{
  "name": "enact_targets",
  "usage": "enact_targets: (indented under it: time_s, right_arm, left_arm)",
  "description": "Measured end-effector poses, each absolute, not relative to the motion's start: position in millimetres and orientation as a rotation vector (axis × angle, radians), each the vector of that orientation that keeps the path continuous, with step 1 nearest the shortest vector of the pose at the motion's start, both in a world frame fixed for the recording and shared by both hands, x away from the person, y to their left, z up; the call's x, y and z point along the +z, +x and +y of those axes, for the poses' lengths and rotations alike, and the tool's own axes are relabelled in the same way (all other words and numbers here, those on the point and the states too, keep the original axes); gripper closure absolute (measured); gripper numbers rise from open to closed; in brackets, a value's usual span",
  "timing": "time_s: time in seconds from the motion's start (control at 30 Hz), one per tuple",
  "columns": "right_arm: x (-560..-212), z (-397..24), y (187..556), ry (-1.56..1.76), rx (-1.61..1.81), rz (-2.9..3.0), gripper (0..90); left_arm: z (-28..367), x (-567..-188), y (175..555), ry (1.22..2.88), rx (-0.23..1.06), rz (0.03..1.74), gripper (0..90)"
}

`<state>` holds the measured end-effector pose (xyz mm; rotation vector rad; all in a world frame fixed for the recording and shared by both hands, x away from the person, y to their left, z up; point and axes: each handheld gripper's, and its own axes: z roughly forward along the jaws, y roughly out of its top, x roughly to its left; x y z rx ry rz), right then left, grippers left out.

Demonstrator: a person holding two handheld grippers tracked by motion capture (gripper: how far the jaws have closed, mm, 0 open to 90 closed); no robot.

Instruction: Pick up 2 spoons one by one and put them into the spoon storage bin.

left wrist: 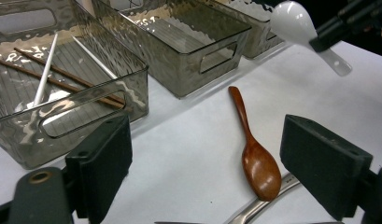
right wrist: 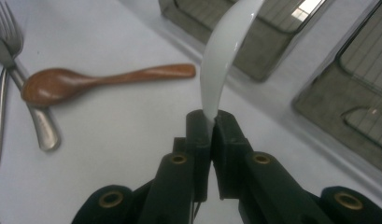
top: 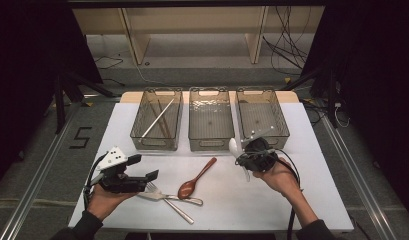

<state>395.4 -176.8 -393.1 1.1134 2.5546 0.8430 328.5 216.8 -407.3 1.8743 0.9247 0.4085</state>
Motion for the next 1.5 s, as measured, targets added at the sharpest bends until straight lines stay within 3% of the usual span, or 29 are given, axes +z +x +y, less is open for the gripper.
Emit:
enact_targets:
  time_s: [0.77, 1.5]
  right_arm:
    - [-362.7, -146.6, 453.2, 1.145, 0.93, 2.469, 86.2]
    - [-355.6, -114.3, 509.0, 1.245, 0.894, 2.428, 86.1]
  left_arm:
    - [217.5, -405.3, 326.1, 1.838, 0.427, 0.902, 16.5]
    - [218.4, -405.6, 326.5, 1.829, 0.417, 0.889, 16.4]
